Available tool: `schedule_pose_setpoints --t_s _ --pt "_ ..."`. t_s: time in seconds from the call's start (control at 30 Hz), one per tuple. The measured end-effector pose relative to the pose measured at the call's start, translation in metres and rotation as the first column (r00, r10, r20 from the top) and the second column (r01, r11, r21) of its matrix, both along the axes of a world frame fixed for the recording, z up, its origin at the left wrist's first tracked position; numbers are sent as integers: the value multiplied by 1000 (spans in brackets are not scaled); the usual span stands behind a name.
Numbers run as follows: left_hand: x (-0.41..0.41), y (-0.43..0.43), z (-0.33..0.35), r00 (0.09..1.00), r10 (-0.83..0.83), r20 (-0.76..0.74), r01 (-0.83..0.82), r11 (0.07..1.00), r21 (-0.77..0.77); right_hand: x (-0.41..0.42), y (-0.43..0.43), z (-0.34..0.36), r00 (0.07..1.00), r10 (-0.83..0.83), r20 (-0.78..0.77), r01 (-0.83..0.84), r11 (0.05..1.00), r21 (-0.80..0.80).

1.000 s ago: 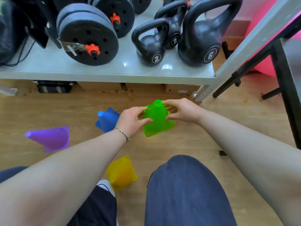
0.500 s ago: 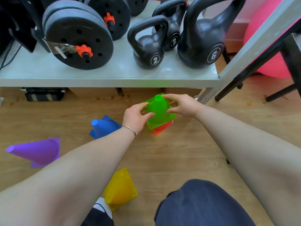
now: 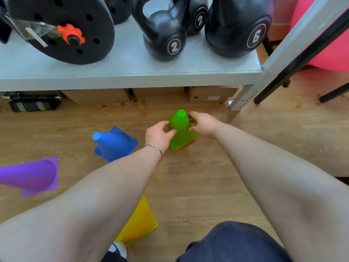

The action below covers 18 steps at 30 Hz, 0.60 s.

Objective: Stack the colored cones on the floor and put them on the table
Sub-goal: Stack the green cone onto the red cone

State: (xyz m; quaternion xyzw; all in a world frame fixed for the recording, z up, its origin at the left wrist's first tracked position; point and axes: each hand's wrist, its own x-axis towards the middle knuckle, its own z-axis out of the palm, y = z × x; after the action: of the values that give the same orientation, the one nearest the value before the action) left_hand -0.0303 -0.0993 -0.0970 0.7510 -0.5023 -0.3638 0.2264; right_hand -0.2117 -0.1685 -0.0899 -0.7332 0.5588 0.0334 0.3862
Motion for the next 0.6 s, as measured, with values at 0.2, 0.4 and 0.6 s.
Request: schedule_pose_setpoints --t_s 0.2,0.4,0.6 --pt "-7 -3 -7 996 -67 57 64 997 52 -4 0 -13 999 -54 6 54 998 32" --pt "-7 -8 -17 994 -103 41 100 992 76 -11 -2 -29 995 -92 27 91 995 43" --pt "-7 -9 -17 979 -202 37 196 973 126 -10 -1 -36 992 -112 59 109 992 59"
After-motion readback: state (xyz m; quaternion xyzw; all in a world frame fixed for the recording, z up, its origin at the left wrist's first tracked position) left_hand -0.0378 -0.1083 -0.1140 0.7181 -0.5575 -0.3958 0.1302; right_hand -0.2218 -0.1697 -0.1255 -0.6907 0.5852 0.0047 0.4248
